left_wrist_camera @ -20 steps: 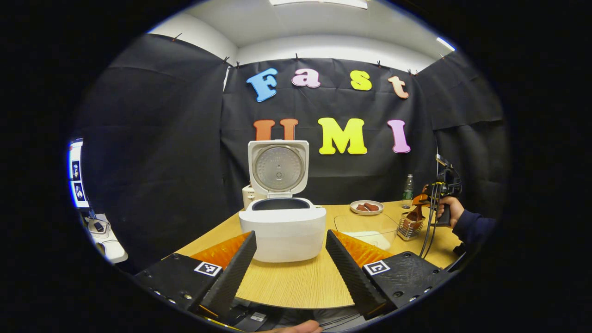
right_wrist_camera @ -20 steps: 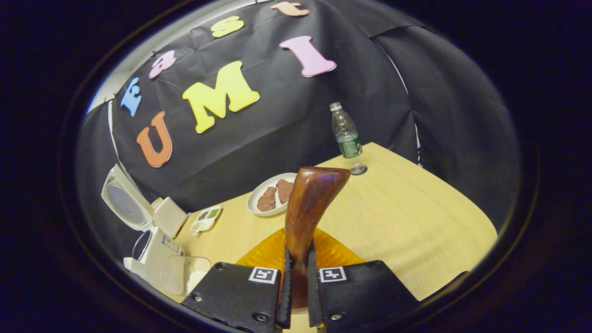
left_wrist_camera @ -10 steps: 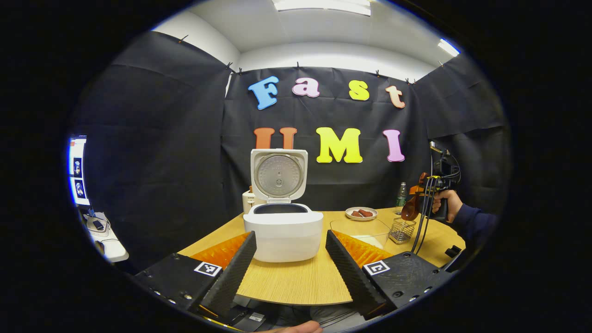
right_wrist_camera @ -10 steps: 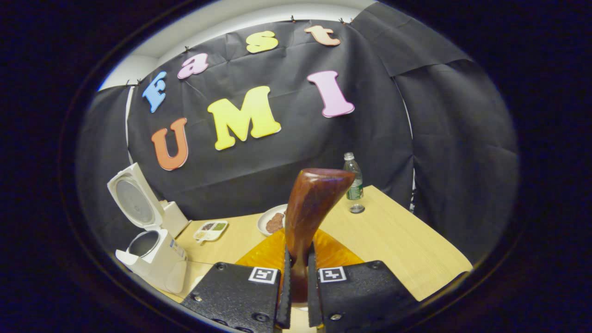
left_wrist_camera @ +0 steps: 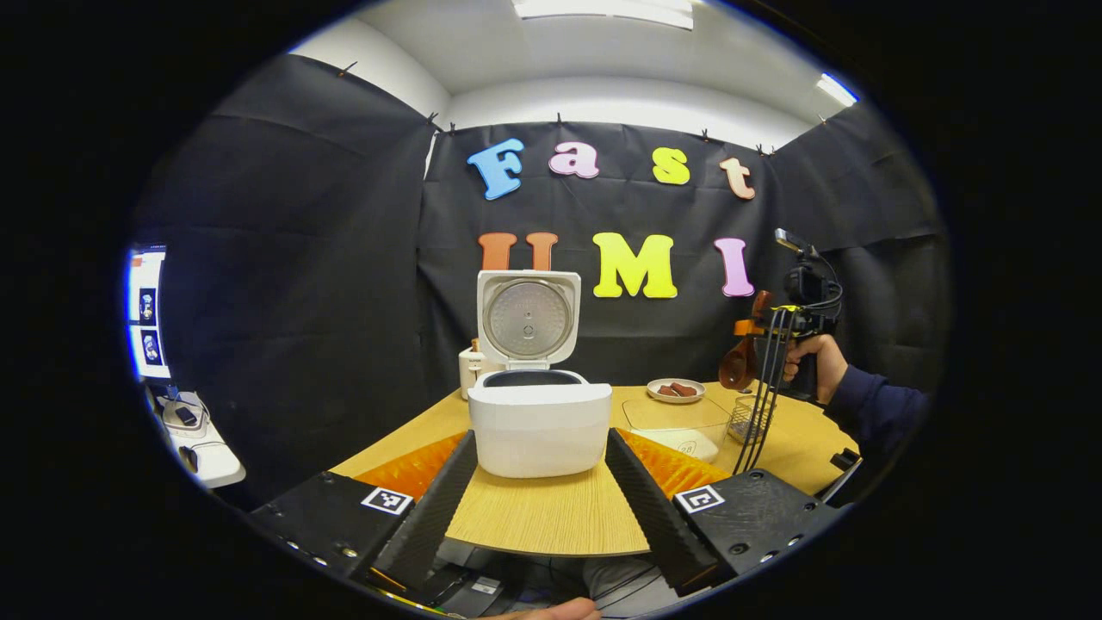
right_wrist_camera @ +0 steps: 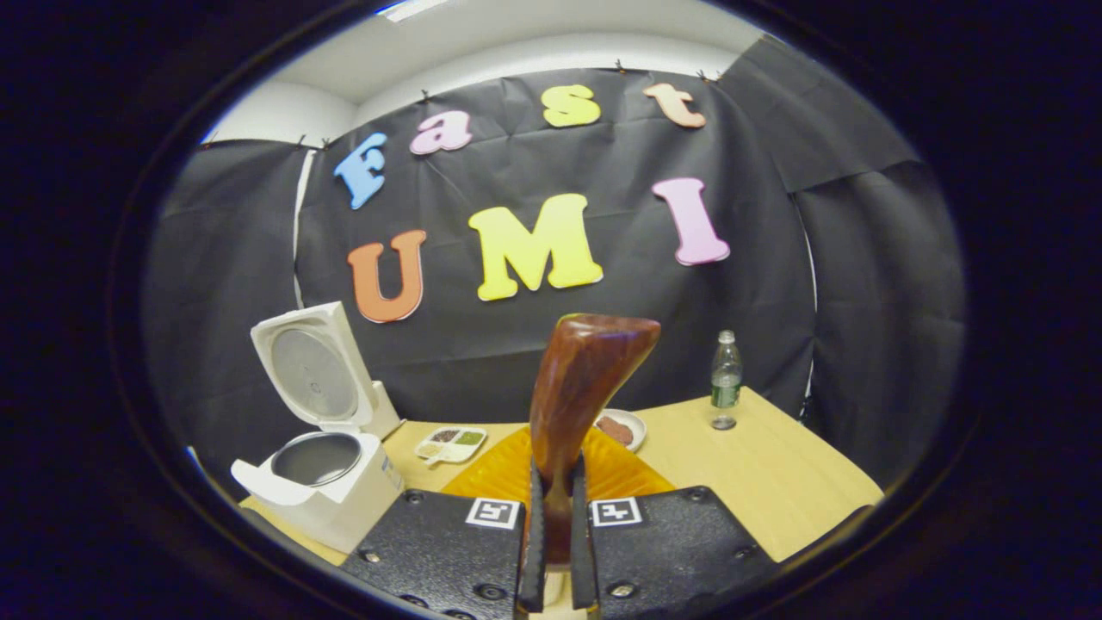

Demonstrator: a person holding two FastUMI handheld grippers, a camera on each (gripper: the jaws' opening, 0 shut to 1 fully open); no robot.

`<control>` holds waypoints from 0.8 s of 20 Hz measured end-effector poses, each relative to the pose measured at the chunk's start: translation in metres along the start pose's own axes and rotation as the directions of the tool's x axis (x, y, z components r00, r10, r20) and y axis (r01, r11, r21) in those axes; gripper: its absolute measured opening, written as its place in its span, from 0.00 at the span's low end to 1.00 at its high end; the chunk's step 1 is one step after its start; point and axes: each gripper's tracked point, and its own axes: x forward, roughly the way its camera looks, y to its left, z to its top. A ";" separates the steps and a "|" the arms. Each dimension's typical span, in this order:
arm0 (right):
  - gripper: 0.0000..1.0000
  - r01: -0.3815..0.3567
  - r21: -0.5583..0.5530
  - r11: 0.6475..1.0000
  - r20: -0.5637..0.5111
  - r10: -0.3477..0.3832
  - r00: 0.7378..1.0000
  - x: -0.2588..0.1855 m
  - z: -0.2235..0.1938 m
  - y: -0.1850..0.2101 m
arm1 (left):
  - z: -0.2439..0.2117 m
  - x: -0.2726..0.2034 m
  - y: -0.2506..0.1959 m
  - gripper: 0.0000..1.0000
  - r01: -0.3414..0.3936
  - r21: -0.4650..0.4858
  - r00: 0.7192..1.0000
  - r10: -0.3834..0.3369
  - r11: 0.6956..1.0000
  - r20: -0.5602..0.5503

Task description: Close the left gripper, press the button to open the rice cooker; take a wooden spoon from the chopstick holder with the right hand, scoop a spoonful of rice and pour it into the rice cooker, then put the wooden spoon back into the chopstick holder.

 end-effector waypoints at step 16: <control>0.17 0.024 -0.113 0.993 -0.125 -0.039 0.991 0.040 -0.141 0.093 | -0.022 0.003 0.013 0.95 -0.012 -0.001 0.999 0.012 1.000 -0.043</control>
